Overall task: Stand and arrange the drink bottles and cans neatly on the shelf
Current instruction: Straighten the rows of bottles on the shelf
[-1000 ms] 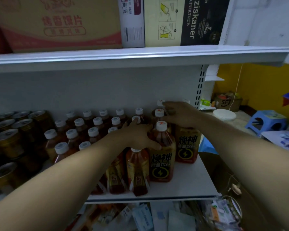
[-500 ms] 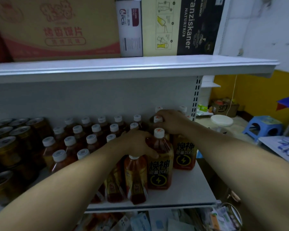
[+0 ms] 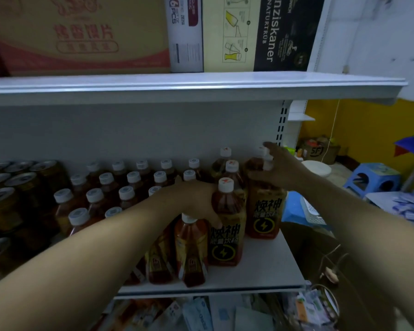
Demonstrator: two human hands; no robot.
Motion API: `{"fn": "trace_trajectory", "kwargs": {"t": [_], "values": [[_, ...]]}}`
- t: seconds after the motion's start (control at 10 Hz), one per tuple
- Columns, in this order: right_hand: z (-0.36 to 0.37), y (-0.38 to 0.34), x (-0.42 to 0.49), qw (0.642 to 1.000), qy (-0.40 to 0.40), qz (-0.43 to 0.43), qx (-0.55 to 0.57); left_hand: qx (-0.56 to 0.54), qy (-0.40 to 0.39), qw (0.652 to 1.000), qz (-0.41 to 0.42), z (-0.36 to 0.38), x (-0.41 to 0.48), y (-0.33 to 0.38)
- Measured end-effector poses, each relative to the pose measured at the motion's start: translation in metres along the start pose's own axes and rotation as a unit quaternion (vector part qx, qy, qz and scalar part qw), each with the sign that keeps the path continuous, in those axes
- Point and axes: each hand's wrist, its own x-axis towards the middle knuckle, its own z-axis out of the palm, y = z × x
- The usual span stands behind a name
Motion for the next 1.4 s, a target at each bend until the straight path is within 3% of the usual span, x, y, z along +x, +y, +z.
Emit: {"fn": "trace_trajectory", "kwargs": {"t": [0.1,0.3,0.7,0.8,1.0,1.2,1.4], "values": [[0.01,0.016,-0.013,0.998,-0.038,0.014,0.045,0.025,0.012,1.0,0.001,0.001,0.001,0.004],[0.018,0.028,-0.009,0.994,0.013,0.013,0.111,0.034,0.001,0.999,0.017,0.003,0.006,0.022],[0.034,0.029,-0.013,0.985,0.023,0.029,0.17,0.0,0.004,1.0,-0.001,0.011,0.001,0.017],[0.051,0.039,-0.012,0.979,0.048,0.035,0.193,0.069,0.016,0.997,-0.026,0.017,-0.003,0.01],[0.056,0.024,-0.031,0.976,0.091,0.1,0.171,0.083,0.054,0.995,0.002,0.022,-0.008,0.016],[0.059,0.027,-0.031,0.98,0.078,0.088,0.157,0.126,0.085,0.988,0.005,0.024,-0.006,0.019],[0.059,0.018,-0.031,0.979,0.1,0.105,0.142,0.118,0.052,0.991,0.019,0.021,-0.012,0.014]]}}
